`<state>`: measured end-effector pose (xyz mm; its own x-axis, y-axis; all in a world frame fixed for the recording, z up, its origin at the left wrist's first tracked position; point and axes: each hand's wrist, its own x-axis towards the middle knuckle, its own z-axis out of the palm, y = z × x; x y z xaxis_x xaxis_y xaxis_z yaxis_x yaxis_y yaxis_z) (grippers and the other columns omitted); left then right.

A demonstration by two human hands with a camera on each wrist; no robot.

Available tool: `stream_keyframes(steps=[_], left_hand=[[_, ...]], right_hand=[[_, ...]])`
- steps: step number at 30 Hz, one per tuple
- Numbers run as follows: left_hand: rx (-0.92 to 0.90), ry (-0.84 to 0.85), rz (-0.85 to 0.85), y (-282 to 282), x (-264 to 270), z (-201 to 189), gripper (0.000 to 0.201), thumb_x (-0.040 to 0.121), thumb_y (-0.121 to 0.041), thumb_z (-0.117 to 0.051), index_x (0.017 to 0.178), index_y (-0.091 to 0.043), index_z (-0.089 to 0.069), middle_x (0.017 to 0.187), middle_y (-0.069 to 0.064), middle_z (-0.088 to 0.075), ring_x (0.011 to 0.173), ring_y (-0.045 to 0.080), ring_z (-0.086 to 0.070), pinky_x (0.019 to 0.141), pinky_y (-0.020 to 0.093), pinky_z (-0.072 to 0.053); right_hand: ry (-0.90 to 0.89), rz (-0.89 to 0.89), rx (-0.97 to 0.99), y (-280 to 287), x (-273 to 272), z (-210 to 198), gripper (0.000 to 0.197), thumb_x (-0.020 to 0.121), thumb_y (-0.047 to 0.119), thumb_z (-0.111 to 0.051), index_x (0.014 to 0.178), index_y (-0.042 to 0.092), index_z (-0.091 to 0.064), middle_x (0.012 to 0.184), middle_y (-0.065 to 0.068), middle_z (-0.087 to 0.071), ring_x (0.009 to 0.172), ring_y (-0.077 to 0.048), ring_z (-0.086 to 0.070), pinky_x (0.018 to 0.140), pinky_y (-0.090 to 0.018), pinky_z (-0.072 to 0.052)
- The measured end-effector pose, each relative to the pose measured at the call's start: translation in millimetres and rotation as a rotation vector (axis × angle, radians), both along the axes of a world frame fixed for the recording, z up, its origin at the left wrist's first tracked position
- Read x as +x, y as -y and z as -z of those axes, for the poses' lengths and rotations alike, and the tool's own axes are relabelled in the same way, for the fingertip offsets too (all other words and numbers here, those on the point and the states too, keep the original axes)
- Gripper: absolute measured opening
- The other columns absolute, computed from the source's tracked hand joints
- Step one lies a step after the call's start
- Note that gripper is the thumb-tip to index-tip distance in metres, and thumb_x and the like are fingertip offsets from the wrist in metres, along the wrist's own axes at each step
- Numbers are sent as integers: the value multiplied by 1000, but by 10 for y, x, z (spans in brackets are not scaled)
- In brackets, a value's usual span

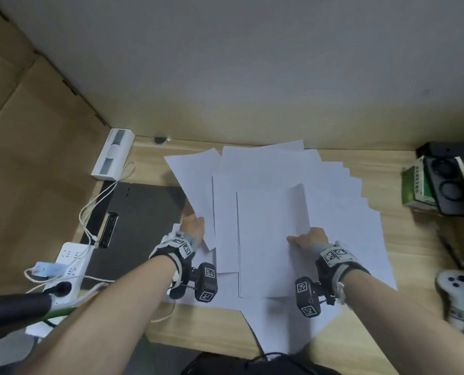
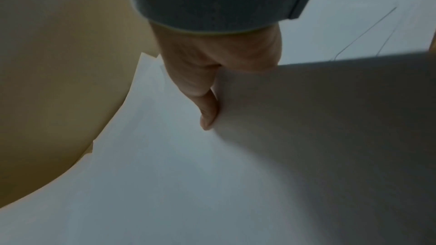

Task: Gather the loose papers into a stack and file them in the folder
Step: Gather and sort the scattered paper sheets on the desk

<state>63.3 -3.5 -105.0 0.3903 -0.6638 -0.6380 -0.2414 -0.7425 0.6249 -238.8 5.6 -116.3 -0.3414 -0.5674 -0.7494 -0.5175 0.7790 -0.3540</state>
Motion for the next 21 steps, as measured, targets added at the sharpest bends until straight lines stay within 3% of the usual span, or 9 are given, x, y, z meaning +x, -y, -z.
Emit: stream_keyframes(steps=[2, 7, 10, 12, 16, 18, 21], left_hand=[[-101, 118, -59, 51, 52, -98, 30, 94, 0, -33, 105, 14, -58, 97, 30, -62, 79, 32, -55, 64, 29, -40], [-241, 265, -213, 134, 337, -506, 25, 94, 3, -34, 79, 5, -54, 106, 28, -62, 81, 27, -48, 72, 30, -34], [-227, 253, -233, 205, 565, -514, 26, 95, 3, -36, 107, 15, -56, 115, 32, -59, 103, 43, -57, 80, 38, -42], [-208, 188, -200, 186, 649, -547, 28, 96, 3, -38, 114, 18, -54, 119, 34, -56, 113, 46, -54, 83, 38, -40], [-282, 198, -251, 107, 609, -606, 27, 94, 3, -36, 107, 15, -56, 113, 33, -59, 106, 46, -57, 82, 40, -44], [-304, 169, -264, 46, 564, -595, 28, 95, 3, -35, 110, 17, -55, 116, 35, -57, 108, 46, -56, 88, 44, -45], [-332, 148, -284, -18, 504, -551, 28, 94, -1, -36, 107, 10, -59, 109, 28, -62, 101, 42, -60, 77, 37, -44]], right_hand=[[9, 36, -23, 3, -61, -96, 54, 80, 26, -78, 122, -2, -59, 121, -17, -64, 113, -34, -59, 85, -30, -45], [15, 105, -128, -34, -109, -351, 51, 79, 24, -79, 121, -1, -61, 119, -18, -65, 110, -35, -60, 88, -34, -48], [9, 119, -146, -65, -77, -382, 48, 79, 24, -78, 118, 1, -63, 116, -17, -67, 107, -33, -62, 86, -33, -48], [6, 116, -171, -141, -20, -444, 46, 79, 24, -78, 116, 2, -65, 115, -16, -67, 106, -32, -62, 85, -32, -48], [-7, 109, -194, -264, 38, -510, 41, 79, 23, -77, 113, 2, -65, 113, -16, -67, 104, -32, -62, 80, -28, -44], [-10, 100, -208, -334, 50, -512, 38, 78, 23, -77, 109, 3, -67, 110, -15, -69, 99, -31, -63, 80, -29, -45], [-22, 98, -221, -411, 33, -489, 33, 77, 25, -77, 103, 7, -68, 100, -12, -68, 92, -29, -60, 83, -32, -47]])
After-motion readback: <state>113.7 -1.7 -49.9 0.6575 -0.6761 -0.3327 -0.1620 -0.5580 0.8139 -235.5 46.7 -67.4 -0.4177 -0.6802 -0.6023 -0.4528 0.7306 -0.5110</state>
